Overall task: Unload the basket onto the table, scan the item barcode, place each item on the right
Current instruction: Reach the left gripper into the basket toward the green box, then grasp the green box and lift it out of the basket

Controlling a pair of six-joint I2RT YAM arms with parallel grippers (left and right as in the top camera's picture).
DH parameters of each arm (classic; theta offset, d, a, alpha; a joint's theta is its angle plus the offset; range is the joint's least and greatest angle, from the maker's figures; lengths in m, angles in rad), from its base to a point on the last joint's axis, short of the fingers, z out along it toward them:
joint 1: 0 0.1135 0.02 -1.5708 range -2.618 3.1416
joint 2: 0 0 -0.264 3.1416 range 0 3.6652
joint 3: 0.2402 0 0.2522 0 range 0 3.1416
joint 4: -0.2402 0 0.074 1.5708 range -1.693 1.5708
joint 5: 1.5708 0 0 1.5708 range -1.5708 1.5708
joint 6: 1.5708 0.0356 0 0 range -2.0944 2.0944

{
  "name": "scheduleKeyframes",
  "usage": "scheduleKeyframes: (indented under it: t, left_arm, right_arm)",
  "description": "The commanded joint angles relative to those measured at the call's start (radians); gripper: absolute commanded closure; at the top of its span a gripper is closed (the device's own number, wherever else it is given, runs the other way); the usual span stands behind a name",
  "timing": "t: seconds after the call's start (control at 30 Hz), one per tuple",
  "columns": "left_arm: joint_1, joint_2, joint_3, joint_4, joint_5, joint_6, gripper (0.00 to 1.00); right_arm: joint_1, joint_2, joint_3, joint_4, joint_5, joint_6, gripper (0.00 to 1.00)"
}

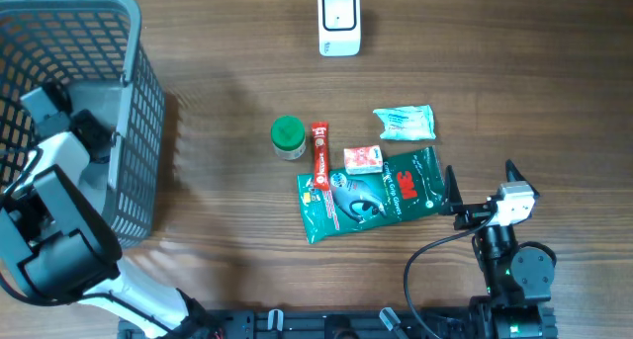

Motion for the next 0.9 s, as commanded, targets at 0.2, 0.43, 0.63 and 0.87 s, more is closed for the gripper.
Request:
scheduleKeyframes:
  t: [0.2, 0.43, 0.63, 0.87]
  left_arm:
    - [0.032, 0.037, 0.005, -0.002, 0.002, -0.003, 0.49]
    - [0.031, 0.046, 0.008, 0.031, 0.002, -0.003, 0.89]
    - [-0.035, -0.099, 0.018, 0.032, 0.002, -0.003, 0.87]
    - [-0.215, -0.550, 0.018, 0.014, 0.002, -0.003, 0.86]
  right_arm:
    - [0.000, -0.006, -0.001, 0.002, -0.008, -0.012, 0.00]
    - [0.000, -0.006, -0.001, 0.002, -0.008, -0.012, 0.00]
    - [0.000, -0.006, -0.001, 0.002, -0.008, -0.012, 0.00]
    - [0.001, -0.006, -0.001, 0.002, -0.008, -0.012, 0.00]
